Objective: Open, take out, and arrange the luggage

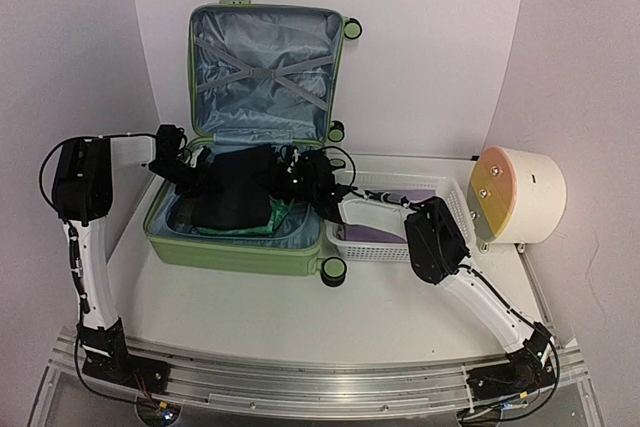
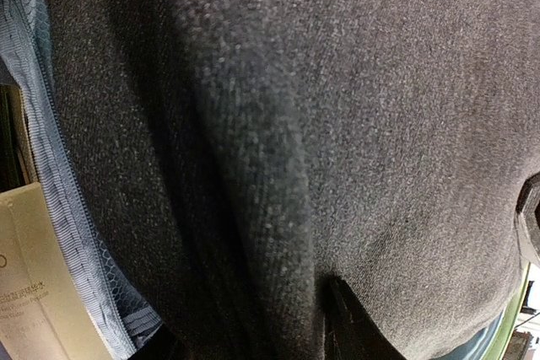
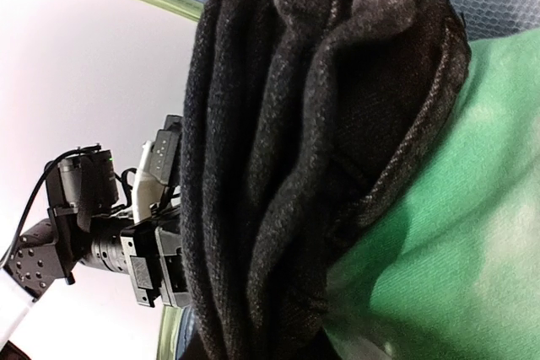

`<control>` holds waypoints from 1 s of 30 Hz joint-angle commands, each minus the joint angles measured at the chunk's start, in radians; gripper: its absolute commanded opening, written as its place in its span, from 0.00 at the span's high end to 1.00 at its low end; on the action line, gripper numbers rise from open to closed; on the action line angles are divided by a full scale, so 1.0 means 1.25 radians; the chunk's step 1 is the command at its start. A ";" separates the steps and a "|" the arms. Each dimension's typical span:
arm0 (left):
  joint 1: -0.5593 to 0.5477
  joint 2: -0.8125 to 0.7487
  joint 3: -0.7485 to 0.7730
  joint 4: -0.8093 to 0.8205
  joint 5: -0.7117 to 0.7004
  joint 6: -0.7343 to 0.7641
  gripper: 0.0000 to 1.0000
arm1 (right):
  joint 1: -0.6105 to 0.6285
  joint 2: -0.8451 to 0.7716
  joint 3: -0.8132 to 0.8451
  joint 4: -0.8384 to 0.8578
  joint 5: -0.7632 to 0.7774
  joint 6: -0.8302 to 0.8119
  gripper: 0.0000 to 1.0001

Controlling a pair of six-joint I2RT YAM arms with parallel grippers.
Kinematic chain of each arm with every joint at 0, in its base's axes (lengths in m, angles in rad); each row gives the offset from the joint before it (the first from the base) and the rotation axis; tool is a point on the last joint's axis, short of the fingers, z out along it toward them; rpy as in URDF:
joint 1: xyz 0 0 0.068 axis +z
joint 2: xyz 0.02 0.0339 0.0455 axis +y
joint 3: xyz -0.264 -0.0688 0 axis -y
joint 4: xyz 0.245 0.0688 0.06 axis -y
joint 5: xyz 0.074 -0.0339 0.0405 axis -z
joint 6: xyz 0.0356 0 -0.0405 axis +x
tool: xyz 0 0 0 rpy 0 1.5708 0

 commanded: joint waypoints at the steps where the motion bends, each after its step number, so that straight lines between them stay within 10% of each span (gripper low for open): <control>1: -0.036 -0.003 0.055 0.028 0.043 0.009 0.59 | 0.013 -0.014 -0.053 0.096 -0.046 0.003 0.96; 7: -0.036 -0.019 0.065 0.018 0.031 0.027 0.68 | 0.018 -0.065 -0.081 0.033 -0.009 -0.066 0.67; 14: -0.036 -0.038 0.072 -0.024 0.096 0.027 1.00 | 0.043 -0.167 -0.116 -0.104 0.083 -0.182 0.56; 30: -0.032 -0.100 0.163 -0.064 0.073 0.021 1.00 | 0.043 -0.361 -0.274 -0.186 0.184 -0.419 0.38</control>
